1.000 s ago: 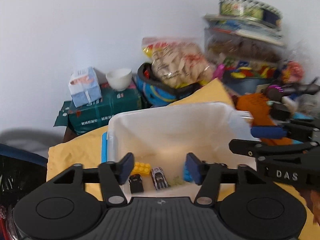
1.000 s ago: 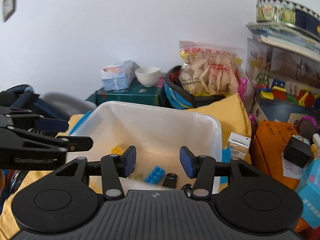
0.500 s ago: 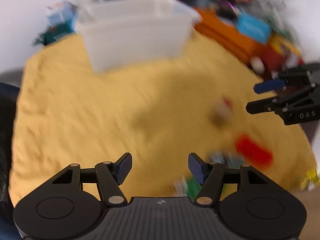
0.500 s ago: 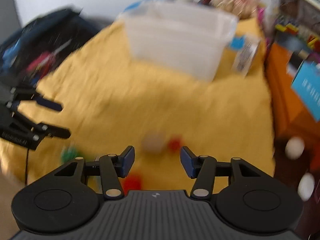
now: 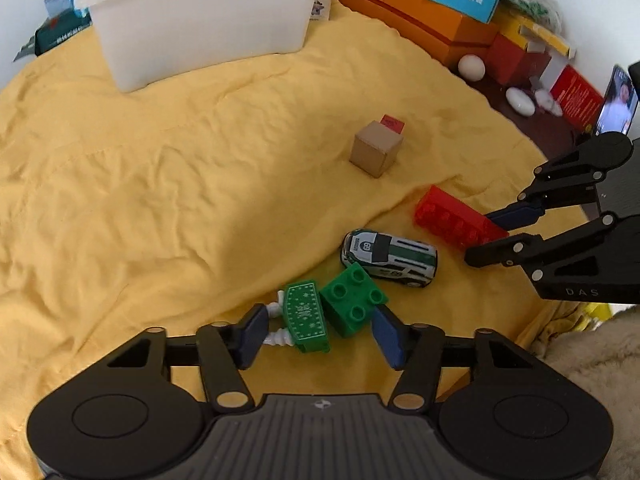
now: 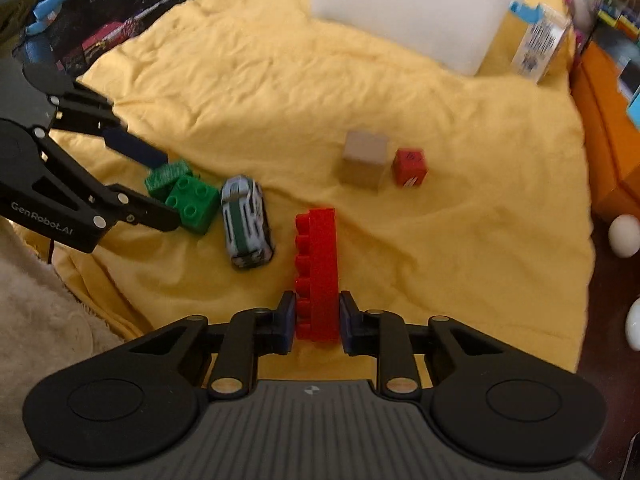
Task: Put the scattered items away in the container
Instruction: 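Grasp the red Lego brick with the right tool while the left tool grasps the green toy, then carry both items over the white bin and open both tools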
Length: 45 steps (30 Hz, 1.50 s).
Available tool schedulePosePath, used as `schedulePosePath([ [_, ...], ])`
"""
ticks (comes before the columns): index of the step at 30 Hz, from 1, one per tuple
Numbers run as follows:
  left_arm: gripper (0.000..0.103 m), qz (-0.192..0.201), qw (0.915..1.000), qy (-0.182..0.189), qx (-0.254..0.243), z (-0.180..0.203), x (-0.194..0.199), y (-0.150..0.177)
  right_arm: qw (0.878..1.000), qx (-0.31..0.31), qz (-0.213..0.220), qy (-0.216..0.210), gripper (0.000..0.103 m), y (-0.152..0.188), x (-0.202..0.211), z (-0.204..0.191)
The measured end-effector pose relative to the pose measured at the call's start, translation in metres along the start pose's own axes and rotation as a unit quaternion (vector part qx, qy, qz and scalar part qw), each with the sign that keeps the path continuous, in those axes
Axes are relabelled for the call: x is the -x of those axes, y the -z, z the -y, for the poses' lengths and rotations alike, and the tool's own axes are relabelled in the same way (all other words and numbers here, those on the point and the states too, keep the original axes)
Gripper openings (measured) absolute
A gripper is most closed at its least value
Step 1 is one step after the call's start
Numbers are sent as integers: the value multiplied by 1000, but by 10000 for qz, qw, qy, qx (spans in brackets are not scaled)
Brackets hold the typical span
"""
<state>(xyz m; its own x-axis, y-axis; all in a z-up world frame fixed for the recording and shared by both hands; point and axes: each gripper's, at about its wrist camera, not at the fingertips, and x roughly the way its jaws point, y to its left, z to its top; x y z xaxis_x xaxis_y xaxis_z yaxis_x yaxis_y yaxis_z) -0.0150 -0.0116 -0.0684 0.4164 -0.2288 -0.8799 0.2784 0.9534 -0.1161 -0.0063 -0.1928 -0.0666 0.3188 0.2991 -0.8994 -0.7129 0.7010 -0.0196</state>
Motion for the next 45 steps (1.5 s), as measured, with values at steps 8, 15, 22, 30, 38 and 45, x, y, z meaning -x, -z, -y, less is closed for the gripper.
schedulePosePath([
  [8,29,110,9998,-124,-123,-4,7,-2,9999,-119,112,-21,25,0,5,6],
  [15,25,181,9967,-669,-419,-18,7,-4,9929,-889,-11,-788,25,-1,-5,21],
  [22,29,206,9932,-823,-801,-9,2,-1,9853,-1653,307,-312,49,14,3,47],
  [30,27,312,9937,-779,-739,-10,0,1,9978,-486,434,128,50,6,5,17],
  [38,23,399,9940,-750,-686,-15,8,-1,9994,-154,224,228,27,-4,-6,9],
  [45,22,986,9887,-895,-683,-29,42,-33,9951,-319,875,321,27,-40,23,26],
])
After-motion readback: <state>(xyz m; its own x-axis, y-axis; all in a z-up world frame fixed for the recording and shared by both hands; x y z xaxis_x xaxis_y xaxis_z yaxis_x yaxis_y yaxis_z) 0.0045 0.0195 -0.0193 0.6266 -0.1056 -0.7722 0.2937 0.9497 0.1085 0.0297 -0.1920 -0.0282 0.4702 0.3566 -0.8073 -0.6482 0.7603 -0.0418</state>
